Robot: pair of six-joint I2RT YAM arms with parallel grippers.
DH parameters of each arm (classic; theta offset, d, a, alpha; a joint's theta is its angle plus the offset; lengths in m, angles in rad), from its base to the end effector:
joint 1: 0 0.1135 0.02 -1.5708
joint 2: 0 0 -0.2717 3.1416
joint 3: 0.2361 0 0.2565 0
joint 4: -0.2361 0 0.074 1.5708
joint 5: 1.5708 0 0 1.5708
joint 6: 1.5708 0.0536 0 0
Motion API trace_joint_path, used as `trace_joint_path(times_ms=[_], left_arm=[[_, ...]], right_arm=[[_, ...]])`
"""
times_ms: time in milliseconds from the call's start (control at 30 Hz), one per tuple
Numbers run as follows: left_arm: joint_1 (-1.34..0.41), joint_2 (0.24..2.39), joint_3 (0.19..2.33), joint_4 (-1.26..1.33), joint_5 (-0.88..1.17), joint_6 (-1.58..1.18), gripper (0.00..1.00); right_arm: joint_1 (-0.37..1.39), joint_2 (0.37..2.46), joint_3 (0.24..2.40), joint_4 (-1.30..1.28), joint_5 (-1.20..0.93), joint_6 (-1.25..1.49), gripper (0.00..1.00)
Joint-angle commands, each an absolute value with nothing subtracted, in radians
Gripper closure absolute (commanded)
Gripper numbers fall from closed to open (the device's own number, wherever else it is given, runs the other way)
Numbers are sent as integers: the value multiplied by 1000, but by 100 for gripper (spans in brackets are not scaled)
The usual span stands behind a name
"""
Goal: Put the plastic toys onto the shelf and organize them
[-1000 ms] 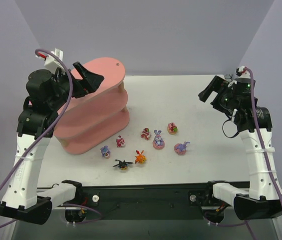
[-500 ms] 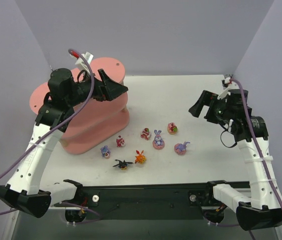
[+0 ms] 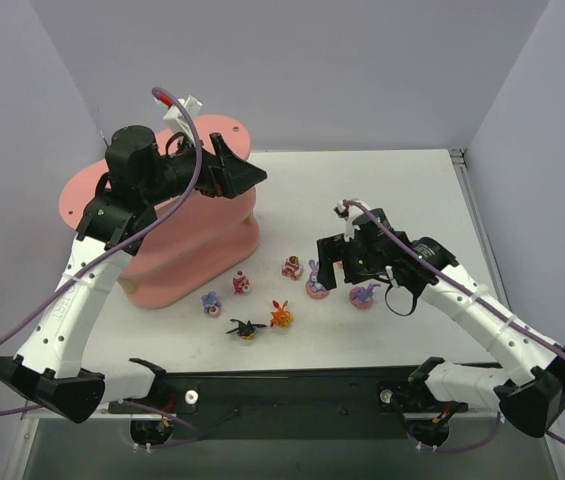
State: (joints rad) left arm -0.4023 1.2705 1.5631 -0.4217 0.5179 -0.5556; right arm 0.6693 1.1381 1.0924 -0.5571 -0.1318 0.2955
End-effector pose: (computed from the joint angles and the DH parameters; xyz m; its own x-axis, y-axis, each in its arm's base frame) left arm 0.2479 -0.1343 0.4869 -0.5183 -0.2775 -0.8089 0.6103 0.5425 -0.5772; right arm 0.2016 0.1685 0.3366 -0.6292 -0.1296 -0.7663 -0.5401 0.7819 0.3112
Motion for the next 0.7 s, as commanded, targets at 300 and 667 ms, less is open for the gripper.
trace_joint_path(times_ms=[300,667], left_arm=[[-402,1227,1669,-566,339,-397,3],[-400,1201,1672,-609,235,-362,3]], right_arm=[[689,1363,936,-226,34,390,21],[713,1543,850,-8,69,358,40]])
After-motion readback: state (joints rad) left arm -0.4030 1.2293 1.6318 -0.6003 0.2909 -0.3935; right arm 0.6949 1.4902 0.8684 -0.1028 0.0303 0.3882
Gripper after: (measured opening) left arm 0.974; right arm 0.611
